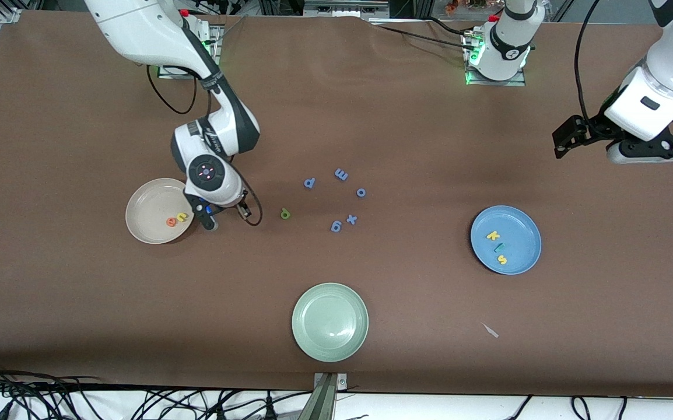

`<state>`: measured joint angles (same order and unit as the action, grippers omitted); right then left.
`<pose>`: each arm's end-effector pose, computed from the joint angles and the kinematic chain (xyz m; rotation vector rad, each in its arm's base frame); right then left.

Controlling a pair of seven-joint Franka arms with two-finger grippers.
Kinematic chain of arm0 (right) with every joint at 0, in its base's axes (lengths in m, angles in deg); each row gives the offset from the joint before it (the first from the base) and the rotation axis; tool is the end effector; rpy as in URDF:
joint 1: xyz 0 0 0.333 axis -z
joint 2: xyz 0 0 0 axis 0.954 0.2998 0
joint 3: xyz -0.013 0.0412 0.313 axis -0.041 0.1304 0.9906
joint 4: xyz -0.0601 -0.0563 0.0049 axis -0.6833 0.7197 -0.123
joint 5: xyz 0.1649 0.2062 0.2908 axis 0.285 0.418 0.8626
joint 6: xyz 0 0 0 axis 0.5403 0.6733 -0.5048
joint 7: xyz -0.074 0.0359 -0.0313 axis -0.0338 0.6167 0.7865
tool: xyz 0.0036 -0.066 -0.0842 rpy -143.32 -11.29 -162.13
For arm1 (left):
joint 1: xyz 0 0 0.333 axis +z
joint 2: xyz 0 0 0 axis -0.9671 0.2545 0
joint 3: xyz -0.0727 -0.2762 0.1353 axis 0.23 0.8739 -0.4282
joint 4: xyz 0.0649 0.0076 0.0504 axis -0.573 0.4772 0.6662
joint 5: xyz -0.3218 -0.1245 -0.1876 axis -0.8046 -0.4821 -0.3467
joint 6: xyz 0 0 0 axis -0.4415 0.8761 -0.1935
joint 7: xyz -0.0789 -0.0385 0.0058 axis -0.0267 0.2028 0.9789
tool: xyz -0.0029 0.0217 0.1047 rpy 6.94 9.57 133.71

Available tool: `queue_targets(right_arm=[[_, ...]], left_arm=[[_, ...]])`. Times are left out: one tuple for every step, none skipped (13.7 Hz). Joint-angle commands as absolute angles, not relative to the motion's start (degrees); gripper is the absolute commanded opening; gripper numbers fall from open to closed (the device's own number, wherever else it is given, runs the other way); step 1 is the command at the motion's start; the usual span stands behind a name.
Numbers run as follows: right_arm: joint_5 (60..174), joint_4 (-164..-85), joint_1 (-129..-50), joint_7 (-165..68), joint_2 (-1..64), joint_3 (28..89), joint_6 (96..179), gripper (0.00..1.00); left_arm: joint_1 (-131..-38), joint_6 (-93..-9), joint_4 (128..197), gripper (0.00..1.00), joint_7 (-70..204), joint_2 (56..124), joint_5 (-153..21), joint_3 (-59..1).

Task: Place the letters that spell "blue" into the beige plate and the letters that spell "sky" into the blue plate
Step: 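Drop the green bar on the beige plate while the left gripper withdraws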

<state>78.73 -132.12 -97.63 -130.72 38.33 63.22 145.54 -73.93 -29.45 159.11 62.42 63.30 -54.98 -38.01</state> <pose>0.5637 0.2524 0.2183 2.6470 -1.2951 -0.1867 0.5474 -0.0757 0.5923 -3.0991 -0.0669 -0.0068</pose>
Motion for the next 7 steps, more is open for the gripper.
queue_targets(right_arm=[[78.9, -127.5, -93.3, -118.7, 37.0, 62.6, 135.2, 0.0], [78.9, -126.5, -91.2, -114.0, 37.2, 62.6, 132.8, 0.0], [78.9, -126.1, -89.2, -109.4, 37.2, 62.6, 131.4, 0.0], [78.9, -126.0, -87.2, -106.0, 37.6, 62.6, 130.6, 0.0], [78.8, -126.0, -85.2, -103.1, 37.9, 62.6, 130.1, 0.0], [78.8, -126.0, -83.6, -100.5, 38.6, 62.6, 129.7, 0.0], [78.3, -125.9, -82.7, -98.3, 39.4, 62.6, 129.8, 0.0]], left_arm=[[-73.5, -29.0, 158.8, 1.0, 63.7, 63.7, -56.4, -38.1], [-73.5, -29.0, 158.8, 1.0, 63.7, 63.8, -56.5, -38.1], [-73.5, -29.0, 158.8, 1.0, 63.7, 63.8, -56.5, -38.1], [-73.5, -29.0, 158.6, 1.0, 63.7, 63.9, -56.5, -38.1], [-73.5, -29.0, 158.6, 1.0, 63.7, 63.9, -56.5, -38.1], [-73.5, -29.0, 158.6, 1.0, 63.7, 63.9, -56.5, -38.1], [-73.6, -29.0, 158.5, 1.0, 63.7, 63.9, -56.4, -38.1]])
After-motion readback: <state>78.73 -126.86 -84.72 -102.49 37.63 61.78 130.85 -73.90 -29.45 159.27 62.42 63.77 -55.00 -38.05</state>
